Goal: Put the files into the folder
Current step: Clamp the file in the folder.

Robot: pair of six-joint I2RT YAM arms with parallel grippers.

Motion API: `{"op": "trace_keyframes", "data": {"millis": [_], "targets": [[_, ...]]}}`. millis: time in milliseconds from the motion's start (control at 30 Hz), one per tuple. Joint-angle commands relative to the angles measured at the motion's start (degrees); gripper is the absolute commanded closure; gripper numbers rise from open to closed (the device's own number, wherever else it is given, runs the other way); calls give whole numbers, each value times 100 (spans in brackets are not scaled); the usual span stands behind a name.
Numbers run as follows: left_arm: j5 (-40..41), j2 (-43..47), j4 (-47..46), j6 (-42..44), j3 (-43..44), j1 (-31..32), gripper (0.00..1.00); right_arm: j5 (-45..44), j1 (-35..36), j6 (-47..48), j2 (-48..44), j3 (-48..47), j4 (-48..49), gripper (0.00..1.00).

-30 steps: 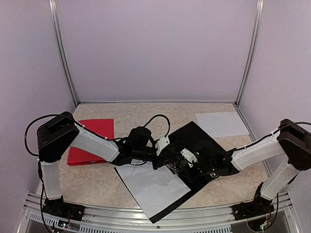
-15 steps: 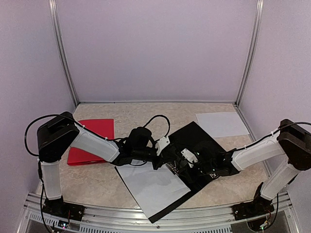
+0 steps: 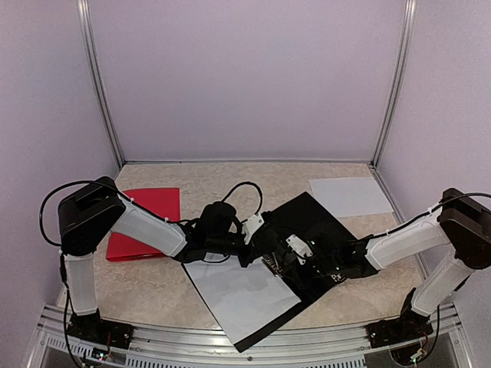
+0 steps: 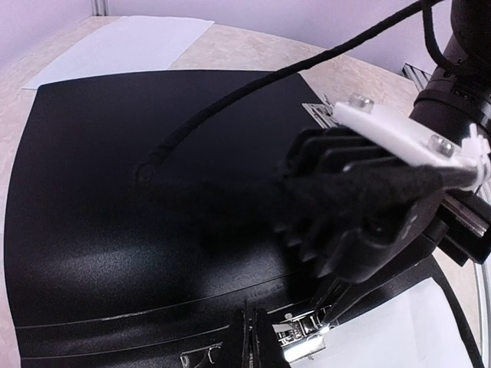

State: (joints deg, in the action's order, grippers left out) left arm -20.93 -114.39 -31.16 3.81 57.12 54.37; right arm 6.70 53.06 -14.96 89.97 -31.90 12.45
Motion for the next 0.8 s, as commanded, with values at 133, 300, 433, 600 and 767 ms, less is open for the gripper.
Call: {"op": "trace_keyframes", "data": {"millis": [133,300,433,600,767], "targets": [[383,-185,389,-351,-428,-216,100,22,-40,-56,25,160,-66,100],[513,-245,627,-421,-471,-331,100,-45,-41,-87,24,149,-115,100],[576,-361,848,-515,-404,-415,100,-52,-39,-117,40,145,-123,100],[645,-432,1134,-513,-357,-487,100,-90,-34,-132,61,133,-141,100],[623,-523,1392,-483,-232,-541,100,-99,-40,-132,109,114,-172,100]]}}
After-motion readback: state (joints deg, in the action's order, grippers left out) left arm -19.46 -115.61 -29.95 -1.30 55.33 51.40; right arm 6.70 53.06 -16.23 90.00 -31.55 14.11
